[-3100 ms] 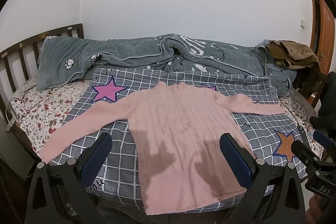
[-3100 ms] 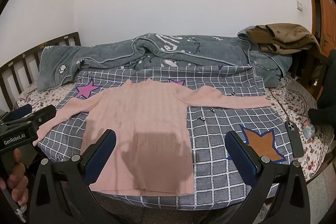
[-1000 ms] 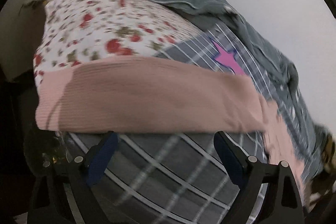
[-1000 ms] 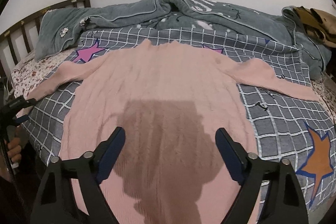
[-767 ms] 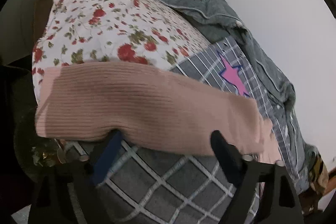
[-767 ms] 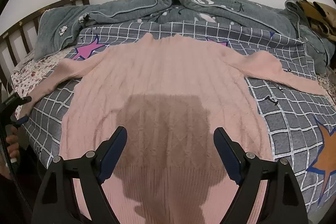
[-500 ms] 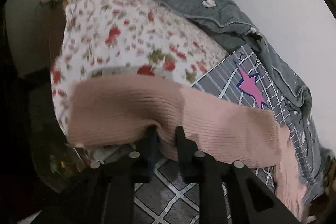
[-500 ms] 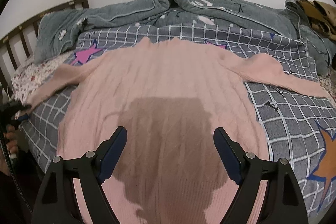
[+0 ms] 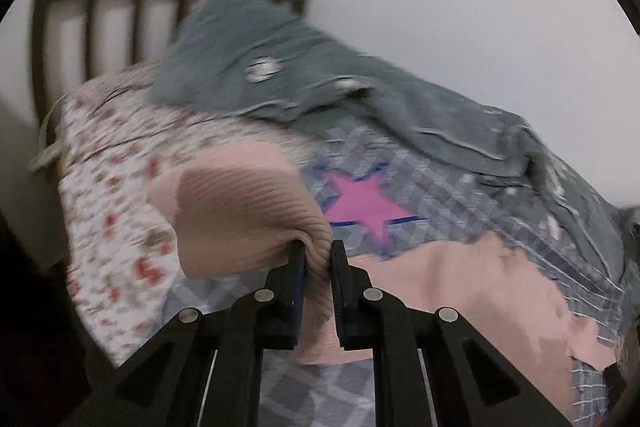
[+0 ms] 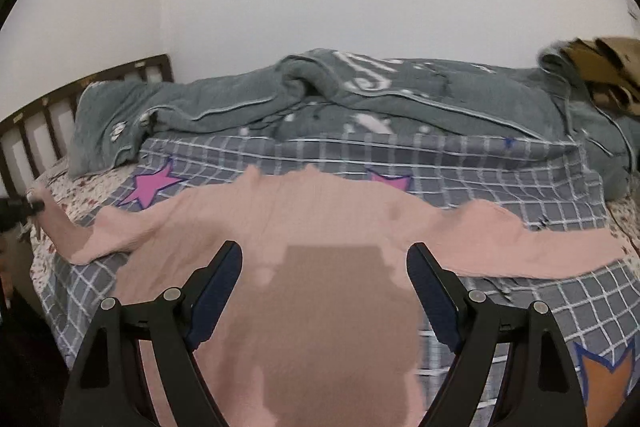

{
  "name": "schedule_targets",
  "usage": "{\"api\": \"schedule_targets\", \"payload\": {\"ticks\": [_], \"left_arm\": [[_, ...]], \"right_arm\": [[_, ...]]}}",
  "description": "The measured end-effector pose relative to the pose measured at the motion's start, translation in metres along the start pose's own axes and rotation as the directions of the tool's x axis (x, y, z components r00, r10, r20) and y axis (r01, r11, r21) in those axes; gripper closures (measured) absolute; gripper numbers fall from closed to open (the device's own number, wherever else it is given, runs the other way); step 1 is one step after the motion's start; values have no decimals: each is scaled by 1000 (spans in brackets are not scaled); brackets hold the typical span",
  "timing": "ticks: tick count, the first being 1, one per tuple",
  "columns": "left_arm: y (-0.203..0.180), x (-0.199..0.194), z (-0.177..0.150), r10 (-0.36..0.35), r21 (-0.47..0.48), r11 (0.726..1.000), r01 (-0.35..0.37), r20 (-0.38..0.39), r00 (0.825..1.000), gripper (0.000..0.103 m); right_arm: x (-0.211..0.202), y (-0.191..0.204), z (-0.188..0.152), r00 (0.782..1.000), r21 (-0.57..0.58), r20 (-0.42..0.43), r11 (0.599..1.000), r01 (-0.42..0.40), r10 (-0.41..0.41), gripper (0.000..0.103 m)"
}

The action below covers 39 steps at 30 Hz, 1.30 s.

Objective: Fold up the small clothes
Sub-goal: 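Carry the sleeve across the sweater body with the left tool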

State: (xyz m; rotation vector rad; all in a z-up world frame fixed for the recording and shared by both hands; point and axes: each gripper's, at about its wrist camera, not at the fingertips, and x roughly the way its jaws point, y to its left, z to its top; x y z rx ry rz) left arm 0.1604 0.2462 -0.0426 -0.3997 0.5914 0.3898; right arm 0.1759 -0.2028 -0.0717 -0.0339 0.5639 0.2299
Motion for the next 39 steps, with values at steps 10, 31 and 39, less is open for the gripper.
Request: {"api": "schedule_targets", "payload": {"ticks": [10, 31, 39], "left_arm": [[-233, 33, -34, -228, 242, 937, 250, -114, 967, 91], [-325, 47, -141, -257, 346, 877, 334, -251, 933, 26], [-248, 34, -111, -147, 366, 908, 204, -176, 973, 26]], "right_arm": [[-14, -112, -18, 1000, 238, -11, 971, -1, 4, 19], [-38, -147, -33, 997, 230, -2, 970, 80, -82, 19], [-32, -121, -29, 999, 203, -4, 978, 54, -54, 19]]}}
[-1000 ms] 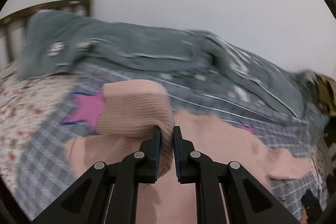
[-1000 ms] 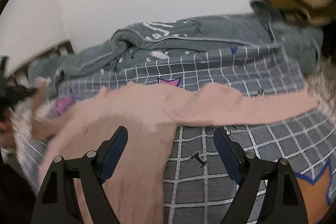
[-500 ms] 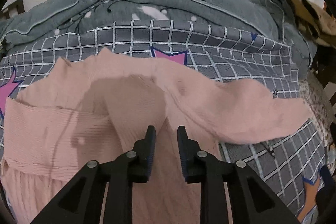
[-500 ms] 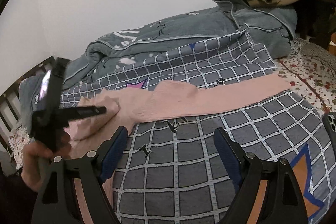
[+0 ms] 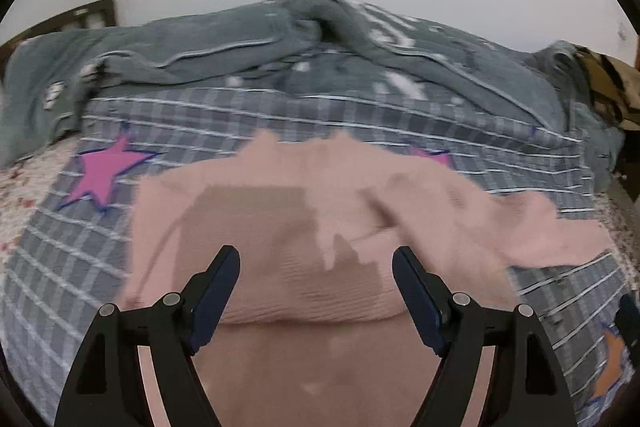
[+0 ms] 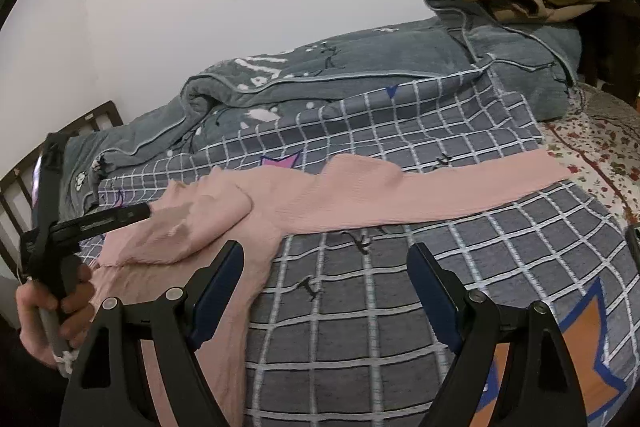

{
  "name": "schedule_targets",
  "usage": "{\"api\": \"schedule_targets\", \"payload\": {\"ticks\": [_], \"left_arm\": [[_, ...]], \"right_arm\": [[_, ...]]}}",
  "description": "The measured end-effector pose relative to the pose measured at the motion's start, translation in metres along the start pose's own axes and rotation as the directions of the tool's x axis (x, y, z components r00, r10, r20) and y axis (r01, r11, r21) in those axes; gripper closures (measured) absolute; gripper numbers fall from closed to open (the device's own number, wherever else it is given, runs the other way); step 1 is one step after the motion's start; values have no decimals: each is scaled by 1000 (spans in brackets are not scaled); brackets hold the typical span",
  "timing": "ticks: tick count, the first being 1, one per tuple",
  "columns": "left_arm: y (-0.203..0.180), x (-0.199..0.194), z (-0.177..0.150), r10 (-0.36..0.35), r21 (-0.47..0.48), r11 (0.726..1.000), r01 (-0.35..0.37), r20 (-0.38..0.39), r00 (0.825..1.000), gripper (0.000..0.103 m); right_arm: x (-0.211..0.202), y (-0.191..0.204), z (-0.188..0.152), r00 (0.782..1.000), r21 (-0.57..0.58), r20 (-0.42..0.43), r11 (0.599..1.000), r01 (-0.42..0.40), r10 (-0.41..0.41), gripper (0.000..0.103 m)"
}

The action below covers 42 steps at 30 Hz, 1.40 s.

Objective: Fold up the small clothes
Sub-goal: 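Carry the sleeve across the sweater body with the left tool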

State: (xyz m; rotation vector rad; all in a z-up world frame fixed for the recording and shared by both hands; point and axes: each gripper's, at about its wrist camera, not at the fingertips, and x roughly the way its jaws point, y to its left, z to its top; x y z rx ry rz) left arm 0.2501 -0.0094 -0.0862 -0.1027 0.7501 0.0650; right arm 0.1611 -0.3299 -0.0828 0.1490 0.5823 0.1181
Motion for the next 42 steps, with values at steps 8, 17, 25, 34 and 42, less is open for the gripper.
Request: {"api": "schedule_targets", "payload": {"ticks": [8, 17, 25, 34, 42], "left_arm": [[88, 8, -23, 110, -49, 992, -113, -47, 993, 26], [140, 52, -12, 134, -47, 989, -137, -67, 989, 26], [157, 85, 1, -36, -101, 994, 27, -79, 996, 65], [166, 85, -5, -103, -117, 988, 103, -2, 995, 83], [172, 87, -8, -136, -151, 979, 134, -3, 991, 79]], "right_arm": [[19, 41, -12, 998, -96, -57, 995, -11, 6, 28], [36, 80, -24, 997, -196, -70, 980, -27, 14, 50], [74, 116, -2, 994, -222, -110, 975, -31, 6, 53], [140, 169, 22, 984, -275, -174, 961, -28, -21, 53], [211, 191, 12, 943, -357, -292, 933, 48, -160, 57]]}}
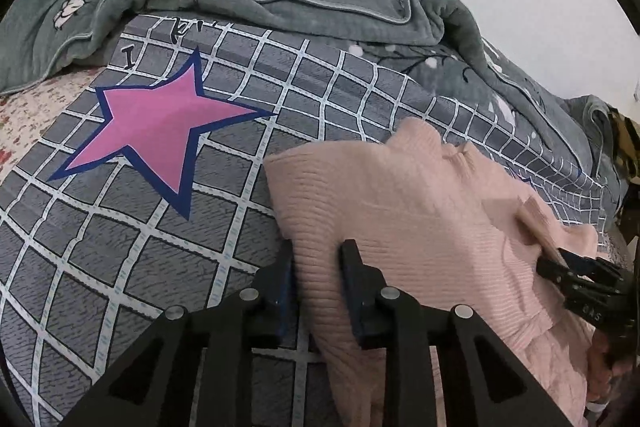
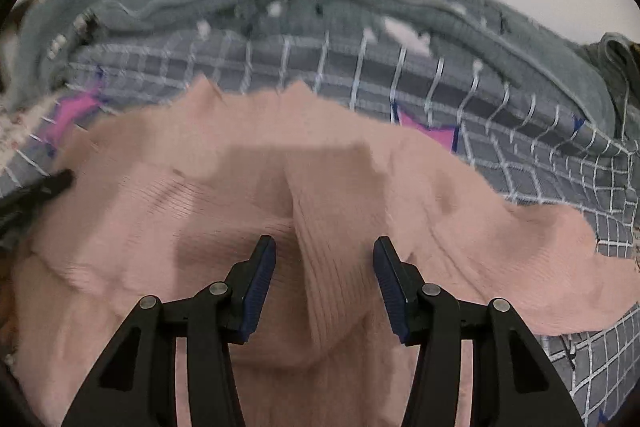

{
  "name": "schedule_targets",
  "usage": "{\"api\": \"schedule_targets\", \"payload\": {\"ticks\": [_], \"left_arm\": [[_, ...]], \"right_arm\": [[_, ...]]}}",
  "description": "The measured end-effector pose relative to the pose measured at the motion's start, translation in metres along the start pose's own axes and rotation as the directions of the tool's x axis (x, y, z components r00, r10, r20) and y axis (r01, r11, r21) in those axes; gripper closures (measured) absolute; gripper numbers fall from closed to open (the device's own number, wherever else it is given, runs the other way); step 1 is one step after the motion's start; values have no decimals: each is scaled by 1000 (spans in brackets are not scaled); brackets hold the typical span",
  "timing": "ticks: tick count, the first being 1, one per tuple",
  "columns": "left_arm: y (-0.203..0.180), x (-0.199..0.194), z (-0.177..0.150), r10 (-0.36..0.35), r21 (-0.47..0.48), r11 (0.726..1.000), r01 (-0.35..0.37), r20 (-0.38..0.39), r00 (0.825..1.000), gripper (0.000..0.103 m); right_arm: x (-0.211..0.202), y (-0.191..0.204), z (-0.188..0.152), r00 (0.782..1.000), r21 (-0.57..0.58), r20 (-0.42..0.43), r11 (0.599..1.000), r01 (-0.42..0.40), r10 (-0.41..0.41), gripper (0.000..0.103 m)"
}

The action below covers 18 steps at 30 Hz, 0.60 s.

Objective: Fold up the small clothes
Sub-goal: 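Carry the sleeve across the sweater body with the left tool, then lower the sleeve onto the sweater and open the left tool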

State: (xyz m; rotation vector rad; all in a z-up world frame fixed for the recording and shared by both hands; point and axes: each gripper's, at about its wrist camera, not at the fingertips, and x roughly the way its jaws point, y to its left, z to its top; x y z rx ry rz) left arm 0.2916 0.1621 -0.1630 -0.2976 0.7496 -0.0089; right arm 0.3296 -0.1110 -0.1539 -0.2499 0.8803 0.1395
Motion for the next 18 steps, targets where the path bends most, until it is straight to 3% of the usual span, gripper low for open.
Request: {"api": "schedule_targets", "payload": {"ticks": [2, 4, 6, 9, 11, 12, 14, 18], "left_arm": [[0, 0, 0, -2, 0, 1000, 2, 2, 1000, 80], [1, 0, 0, -8, -3, 1000, 8, 2, 1000, 80], [1, 1, 0, -13, -6, 1000, 13, 0, 1000, 80], [1, 2, 1, -10, -4, 1000, 10, -2, 1000, 78], [1, 2, 0, -14, -6, 1000, 14, -3, 1000, 78], [2, 2, 1, -21, -7, 1000, 21, -5, 1000, 77], [2, 2, 0, -30, -9, 1000, 30, -9, 1000, 74], [-4, 4, 1, -41, 15, 999, 42, -27, 999, 59]], "right_arm": [[-4, -5, -1, 1000, 0, 28, 1000, -13, 13, 96], [-20, -21, -3, 995, 35, 90, 999, -42, 39, 97], [-36, -49, -7, 991, 116, 133, 993, -7, -8, 97], [-40, -84, -21, 997, 178, 82, 984, -12, -3, 95], [-39, -99, -34, 999, 193, 30, 981, 6, -12, 83], [-42, -104, -39, 999, 200, 20, 979, 26, -31, 83], [-49, -116, -52, 998, 220, 42, 975, 37, -47, 76], [-64, -132, -74, 995, 254, 88, 967, 13, -37, 73]]}}
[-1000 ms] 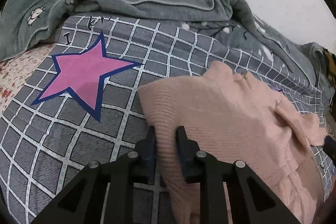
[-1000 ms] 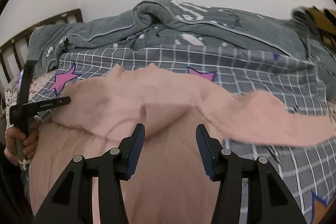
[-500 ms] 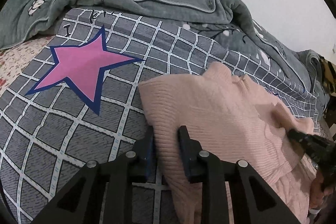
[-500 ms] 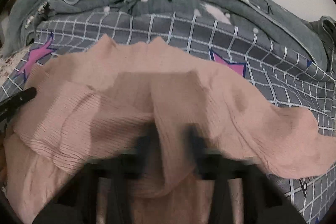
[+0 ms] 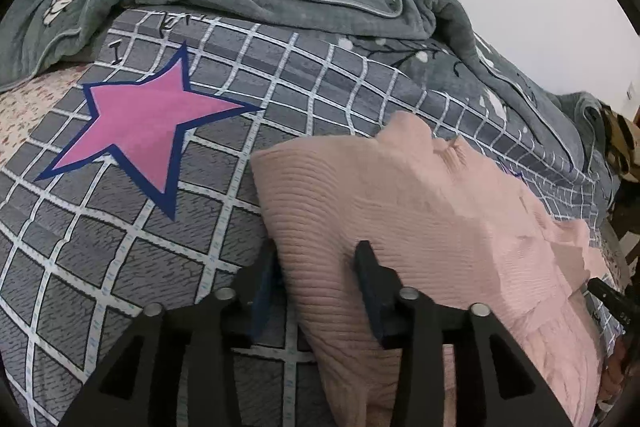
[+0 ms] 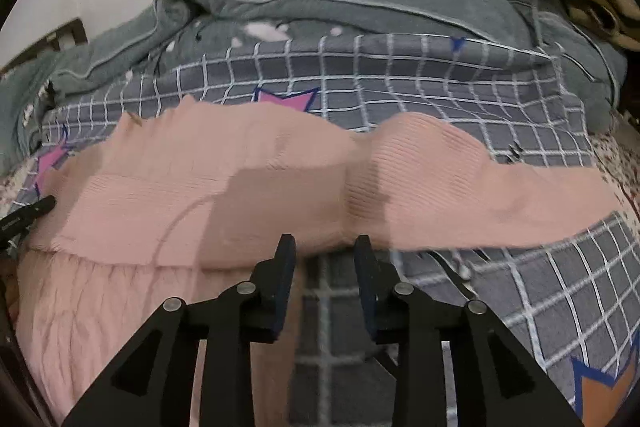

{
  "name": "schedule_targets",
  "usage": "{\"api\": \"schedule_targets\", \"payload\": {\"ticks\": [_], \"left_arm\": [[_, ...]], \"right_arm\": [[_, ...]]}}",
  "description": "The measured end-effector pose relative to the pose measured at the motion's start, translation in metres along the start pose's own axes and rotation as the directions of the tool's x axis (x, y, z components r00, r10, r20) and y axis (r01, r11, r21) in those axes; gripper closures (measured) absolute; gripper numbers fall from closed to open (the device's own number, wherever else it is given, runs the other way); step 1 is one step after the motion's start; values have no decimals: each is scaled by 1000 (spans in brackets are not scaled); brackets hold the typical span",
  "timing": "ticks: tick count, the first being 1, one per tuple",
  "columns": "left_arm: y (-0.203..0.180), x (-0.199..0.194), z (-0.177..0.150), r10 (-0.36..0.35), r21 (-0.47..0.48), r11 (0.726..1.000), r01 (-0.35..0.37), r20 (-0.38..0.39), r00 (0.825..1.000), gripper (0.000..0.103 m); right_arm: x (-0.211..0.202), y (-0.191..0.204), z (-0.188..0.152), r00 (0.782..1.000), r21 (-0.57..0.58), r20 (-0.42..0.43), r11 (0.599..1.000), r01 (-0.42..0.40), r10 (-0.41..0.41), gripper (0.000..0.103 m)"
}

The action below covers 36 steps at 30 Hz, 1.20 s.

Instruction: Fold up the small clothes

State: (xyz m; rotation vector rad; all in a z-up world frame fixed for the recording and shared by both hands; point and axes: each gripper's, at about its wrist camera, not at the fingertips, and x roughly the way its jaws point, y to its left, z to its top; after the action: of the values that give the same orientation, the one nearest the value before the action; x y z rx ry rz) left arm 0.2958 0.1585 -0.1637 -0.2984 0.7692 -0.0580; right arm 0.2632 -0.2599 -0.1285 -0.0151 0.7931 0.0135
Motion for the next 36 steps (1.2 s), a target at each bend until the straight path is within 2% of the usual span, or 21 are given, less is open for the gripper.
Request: {"api": "schedule_targets", "payload": {"ticks": [1, 2, 4, 5, 6, 8, 9, 10, 12, 15, 16, 18, 20, 22, 28, 31, 36], "left_arm": [[-4, 1, 1, -2, 18, 1000, 2, -10, 1000, 51], [-8, 2, 2, 7, 37, 999, -6, -18, 1000, 48], [-17, 4, 6, 68, 77, 995, -67, -19, 997, 50], [-19, 3, 9, 89, 82, 993, -88, -12, 996, 60], [-15, 1, 13, 99, 63, 993, -99, 5, 995, 88], [8, -3, 18, 52, -63, 997, -50, 26, 998, 87], [19, -2, 16, 70, -127, 990, -67, 20, 997, 88], [25, -1, 12, 84, -151, 985, -81, 8, 996, 88], [24, -6, 7, 90, -137, 987, -86, 22, 996, 87], [17, -17, 4, 159, -108, 982, -154, 38, 987, 79], [17, -19, 2, 170, -104, 981, -166, 30, 985, 72], [19, -23, -3, 171, -98, 981, -167, 32, 985, 66], [22, -31, -10, 173, -108, 980, -168, 41, 984, 52], [24, -42, -18, 165, -115, 981, -158, 48, 985, 45], [16, -70, -45, 218, -55, 975, -216, 46, 975, 40], [12, -89, -58, 224, -43, 974, -222, 39, 974, 38], [1, -124, -72, 235, -59, 971, -232, 51, 971, 37]], "right_arm": [[-1, -2, -2, 1000, 4, 3, 1000, -4, 4, 73], [-3, -7, -4, 1000, 8, 4, 1000, -8, 8, 72], [-5, -13, -8, 1000, 10, 5, 1000, -9, 9, 72], [-5, -17, -8, 1000, 11, 8, 1000, 0, 0, 72], [-5, -20, -9, 1000, 12, 9, 1000, 16, -16, 72], [-5, -25, -8, 1000, 16, 8, 1000, 21, -21, 72], [-5, -26, -8, 1000, 18, 9, 1000, 16, -16, 72], [-6, -27, -9, 1000, 20, 12, 1000, 10, -10, 72], [-10, -25, -9, 1000, 12, 18, 1000, -4, 4, 72], [-17, -21, -9, 999, -4, 31, 1000, -18, 18, 70], [-19, -20, -10, 999, -7, 34, 1000, -23, 23, 66], [-23, -16, -12, 999, -15, 41, 999, -35, 36, 62], [-26, -12, -14, 998, -24, 41, 999, -40, 41, 61], [-29, -7, -19, 998, -31, 45, 999, -43, 45, 61], [-43, -2, -28, 996, -33, 71, 998, -49, 52, 61], [-53, -6, -30, 994, -14, 91, 999, -51, 52, 61], [-65, -16, -32, 991, 43, 78, 992, -115, 111, 61]]}}
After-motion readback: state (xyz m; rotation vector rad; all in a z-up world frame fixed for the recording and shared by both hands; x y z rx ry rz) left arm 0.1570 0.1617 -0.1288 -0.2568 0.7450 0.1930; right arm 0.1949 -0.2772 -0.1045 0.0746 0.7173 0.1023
